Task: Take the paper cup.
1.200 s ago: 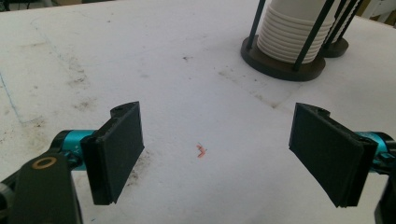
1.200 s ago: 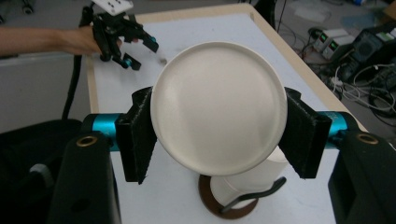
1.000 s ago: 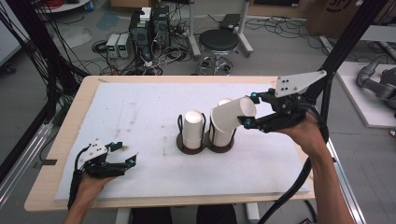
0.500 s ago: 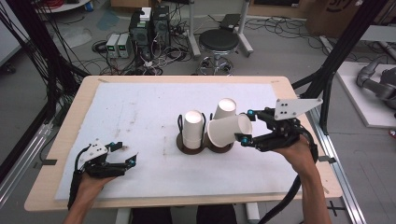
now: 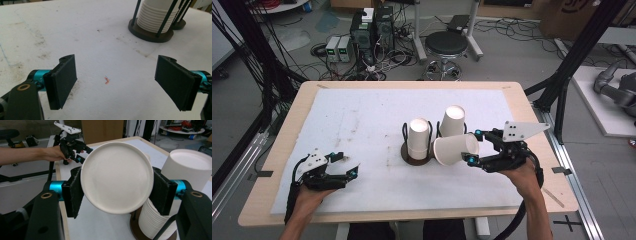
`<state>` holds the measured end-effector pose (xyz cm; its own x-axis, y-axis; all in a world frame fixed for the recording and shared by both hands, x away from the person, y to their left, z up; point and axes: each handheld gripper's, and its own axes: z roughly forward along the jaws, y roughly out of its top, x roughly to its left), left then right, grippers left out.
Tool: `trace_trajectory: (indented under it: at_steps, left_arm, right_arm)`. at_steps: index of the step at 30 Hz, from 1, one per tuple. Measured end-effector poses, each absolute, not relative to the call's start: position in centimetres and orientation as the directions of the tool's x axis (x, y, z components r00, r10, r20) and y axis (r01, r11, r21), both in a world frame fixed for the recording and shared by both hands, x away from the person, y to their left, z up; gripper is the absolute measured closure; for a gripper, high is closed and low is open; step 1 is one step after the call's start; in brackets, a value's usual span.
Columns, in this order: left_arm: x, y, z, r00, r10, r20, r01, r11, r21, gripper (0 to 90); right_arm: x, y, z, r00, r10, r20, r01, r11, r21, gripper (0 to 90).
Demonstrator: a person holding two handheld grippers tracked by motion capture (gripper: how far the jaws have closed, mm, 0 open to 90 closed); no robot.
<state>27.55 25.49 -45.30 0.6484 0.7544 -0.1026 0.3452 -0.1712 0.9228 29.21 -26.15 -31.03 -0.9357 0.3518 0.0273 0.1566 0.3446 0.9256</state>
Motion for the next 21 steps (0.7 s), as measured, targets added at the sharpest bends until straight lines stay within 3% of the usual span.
trace_trajectory:
  at_steps: [21]
  left_arm:
    - [27.5,25.6,-45.3,0.644,0.757,-0.108,0.339,-0.156,0.928,17.6]
  right_arm:
    - [29.4,-25.0,-33.5,-0.942,0.327,0.071,0.19,0.35,0.917,35.9]
